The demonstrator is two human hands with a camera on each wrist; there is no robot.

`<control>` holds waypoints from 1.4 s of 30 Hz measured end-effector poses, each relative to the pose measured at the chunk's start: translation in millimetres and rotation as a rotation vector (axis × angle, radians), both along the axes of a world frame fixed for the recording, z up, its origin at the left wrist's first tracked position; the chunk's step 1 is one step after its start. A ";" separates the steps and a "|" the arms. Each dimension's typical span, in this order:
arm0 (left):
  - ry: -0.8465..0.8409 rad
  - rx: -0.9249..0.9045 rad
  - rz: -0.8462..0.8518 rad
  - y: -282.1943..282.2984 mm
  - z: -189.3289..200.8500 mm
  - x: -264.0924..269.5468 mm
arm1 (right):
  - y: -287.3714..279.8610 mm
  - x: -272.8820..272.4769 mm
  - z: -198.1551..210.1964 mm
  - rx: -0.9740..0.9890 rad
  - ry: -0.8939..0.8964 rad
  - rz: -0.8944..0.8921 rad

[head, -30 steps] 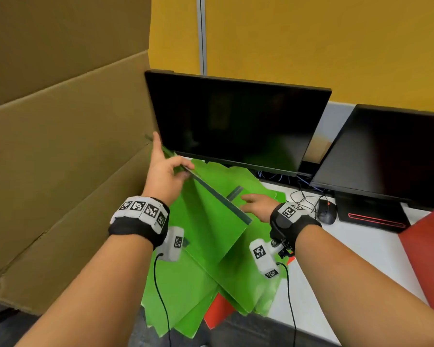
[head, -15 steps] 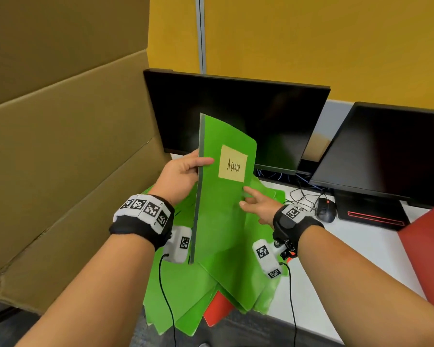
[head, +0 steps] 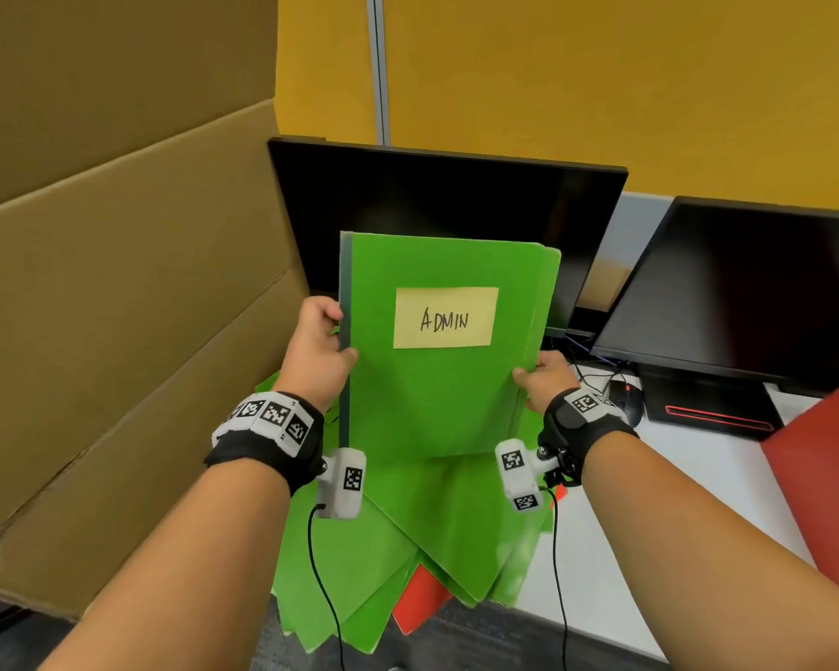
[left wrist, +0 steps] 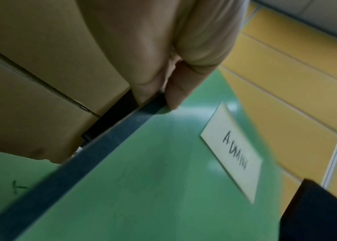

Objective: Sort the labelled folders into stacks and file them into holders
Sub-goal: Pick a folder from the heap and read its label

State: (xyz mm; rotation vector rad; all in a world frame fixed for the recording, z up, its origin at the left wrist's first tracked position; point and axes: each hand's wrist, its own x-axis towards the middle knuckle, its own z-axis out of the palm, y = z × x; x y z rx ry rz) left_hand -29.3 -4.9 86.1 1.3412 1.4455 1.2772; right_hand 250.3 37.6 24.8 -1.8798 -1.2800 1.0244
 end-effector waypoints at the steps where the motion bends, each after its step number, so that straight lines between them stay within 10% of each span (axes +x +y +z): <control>1: -0.011 -0.008 0.029 0.5 -0.8 1.1 | 0.6 3.2 0.9 0.025 -0.008 -0.020; 11: 0.353 -0.391 -0.023 3.9 -48.4 23.7 | -16.9 10.4 -16.5 -0.191 -0.228 0.108; 27: 0.569 -0.319 -0.022 23.8 -57.5 54.3 | -21.1 61.4 -1.2 -0.087 -0.302 0.079; 34: 0.295 -0.478 -0.246 13.8 -82.3 116.1 | -57.3 117.9 -23.4 -0.123 -0.158 -0.206; 42: 0.497 -0.481 -0.472 -4.6 -131.1 204.4 | -92.8 199.6 -62.2 -0.500 -0.393 -0.140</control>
